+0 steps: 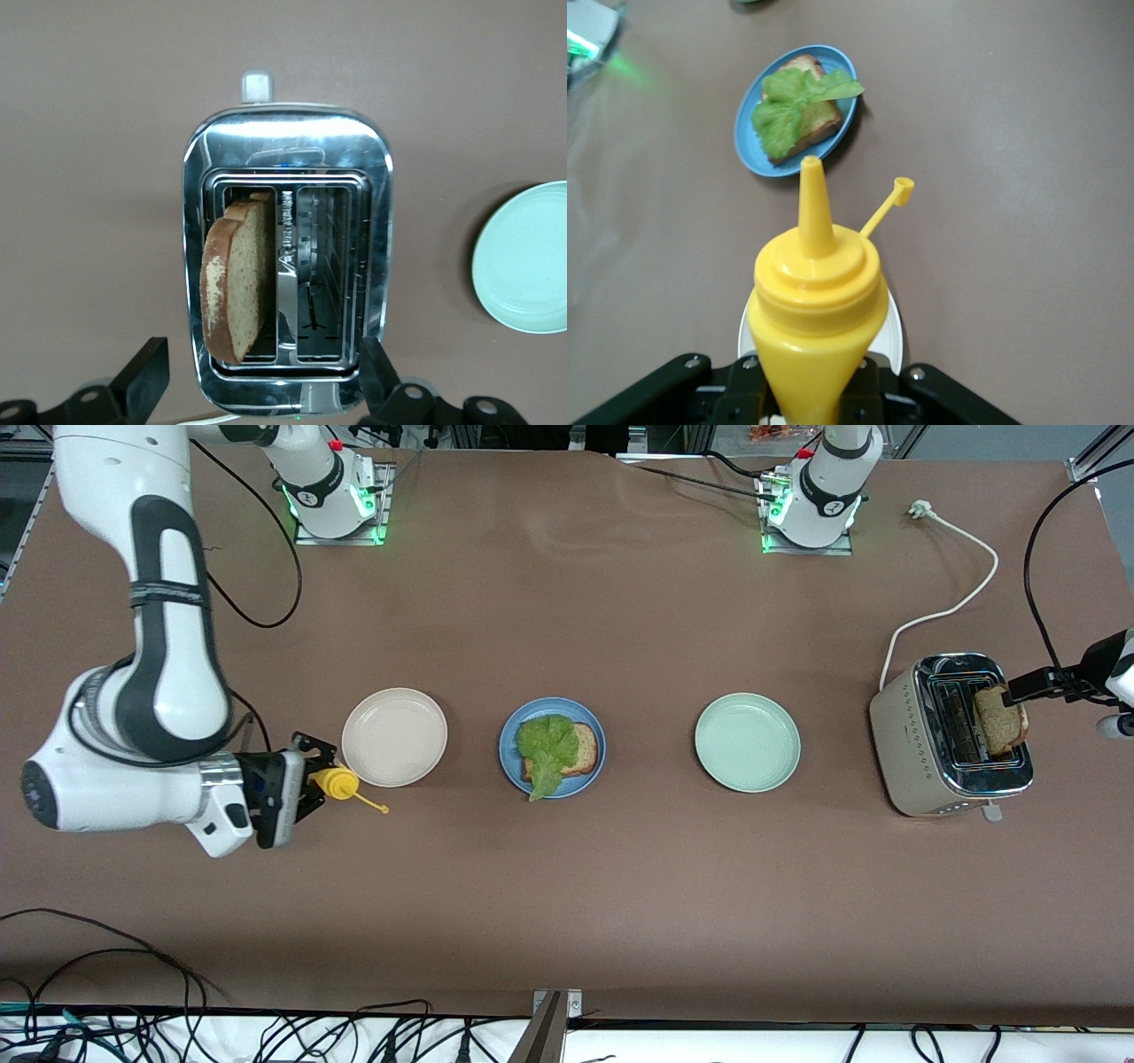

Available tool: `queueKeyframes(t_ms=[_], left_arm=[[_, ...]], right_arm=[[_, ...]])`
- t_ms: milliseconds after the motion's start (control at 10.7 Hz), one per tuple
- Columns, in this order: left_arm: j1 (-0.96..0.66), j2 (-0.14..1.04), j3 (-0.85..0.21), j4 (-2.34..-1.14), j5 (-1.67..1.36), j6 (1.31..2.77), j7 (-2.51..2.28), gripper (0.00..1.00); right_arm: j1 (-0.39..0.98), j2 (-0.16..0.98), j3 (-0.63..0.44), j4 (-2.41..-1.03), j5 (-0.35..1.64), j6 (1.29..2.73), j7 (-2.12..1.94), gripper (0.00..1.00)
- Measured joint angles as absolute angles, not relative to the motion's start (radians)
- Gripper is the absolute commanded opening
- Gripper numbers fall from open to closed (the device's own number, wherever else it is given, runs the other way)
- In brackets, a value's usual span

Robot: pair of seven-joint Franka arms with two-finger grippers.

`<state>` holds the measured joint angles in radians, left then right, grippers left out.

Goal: Make sandwich in blue plate with both arms

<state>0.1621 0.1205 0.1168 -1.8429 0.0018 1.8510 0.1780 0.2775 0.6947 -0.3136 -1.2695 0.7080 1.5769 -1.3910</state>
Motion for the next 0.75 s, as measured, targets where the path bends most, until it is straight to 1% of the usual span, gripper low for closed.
queueKeyframes(t_ms=[373, 466, 559, 745], left_arm=[[0.157, 0.150, 0.146, -1.907, 0.002, 1.949, 0.181, 0.88], [0.157, 0.156, 0.150, -1.919, 0.002, 1.966, 0.181, 0.87], [0.157, 0.161, 0.152, -1.928, 0.002, 1.976, 0.181, 0.83], [0.157, 0.170, 0.157, -1.935, 0.002, 1.984, 0.181, 0.81]], right_arm=[[0.190, 0.720, -0.306, -1.315, 0.817, 1.510, -1.634, 0.14], [0.176, 0.727, -0.305, -1.344, 0.833, 1.487, -1.708, 0.14], [0.159, 0.734, -0.305, -1.380, 0.841, 1.471, -1.783, 0.14], [0.124, 0.742, -0.304, -1.456, 0.848, 1.458, -1.926, 0.14]])
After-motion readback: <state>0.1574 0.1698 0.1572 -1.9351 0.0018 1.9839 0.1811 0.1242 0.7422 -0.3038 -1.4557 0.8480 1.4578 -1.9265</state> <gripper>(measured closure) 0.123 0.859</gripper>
